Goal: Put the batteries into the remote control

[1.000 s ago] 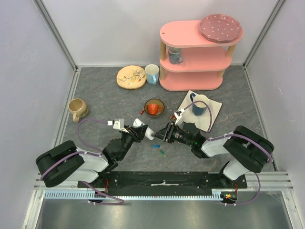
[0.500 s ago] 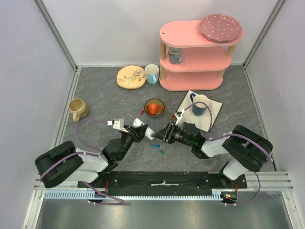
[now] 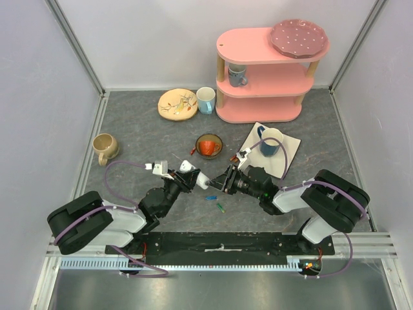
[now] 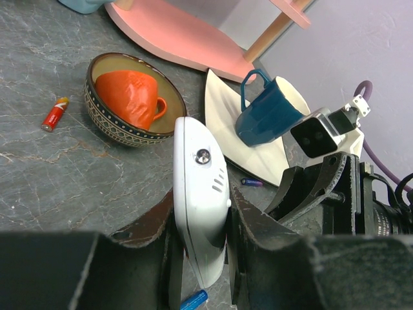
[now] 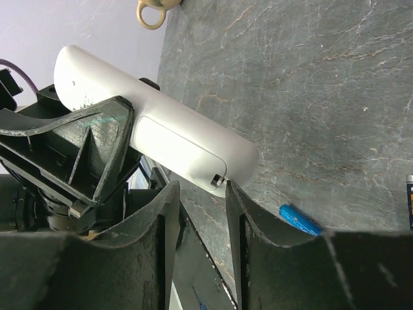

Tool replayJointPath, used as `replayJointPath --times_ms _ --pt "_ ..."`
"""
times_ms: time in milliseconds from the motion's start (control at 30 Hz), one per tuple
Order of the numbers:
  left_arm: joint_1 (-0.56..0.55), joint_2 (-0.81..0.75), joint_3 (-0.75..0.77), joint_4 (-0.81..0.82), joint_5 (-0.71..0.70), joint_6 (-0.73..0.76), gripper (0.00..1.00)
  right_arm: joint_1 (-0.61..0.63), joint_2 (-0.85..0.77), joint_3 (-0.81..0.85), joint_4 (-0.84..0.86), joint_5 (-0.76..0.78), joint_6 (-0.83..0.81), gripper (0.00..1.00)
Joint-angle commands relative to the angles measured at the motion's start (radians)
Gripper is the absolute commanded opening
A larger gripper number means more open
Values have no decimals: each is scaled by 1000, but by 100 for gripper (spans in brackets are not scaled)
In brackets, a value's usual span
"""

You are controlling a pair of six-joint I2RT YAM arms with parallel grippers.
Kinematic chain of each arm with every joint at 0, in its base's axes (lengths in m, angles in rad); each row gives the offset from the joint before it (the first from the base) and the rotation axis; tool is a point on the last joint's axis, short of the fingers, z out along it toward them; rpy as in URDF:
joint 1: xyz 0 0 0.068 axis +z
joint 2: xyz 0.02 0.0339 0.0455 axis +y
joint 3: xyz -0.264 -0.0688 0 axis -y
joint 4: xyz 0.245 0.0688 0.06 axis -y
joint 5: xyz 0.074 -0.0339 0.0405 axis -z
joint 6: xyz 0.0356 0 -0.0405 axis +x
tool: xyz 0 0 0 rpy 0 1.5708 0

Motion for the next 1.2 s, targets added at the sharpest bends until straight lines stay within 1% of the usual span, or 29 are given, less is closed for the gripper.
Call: replayJointPath --times_ms 0,433,867,1167 --pt "0 8 -25 262 33 -19 2 -2 -5 2 73 -3 5 42" --pt "1 22 -19 280 65 -33 2 -2 18 9 88 -14 12 38" --pt "1 26 -19 284 83 -37 2 -2 43 15 128 -28 31 20" --pt "1 28 -19 284 88 -28 2 -2 43 22 128 -35 28 15"
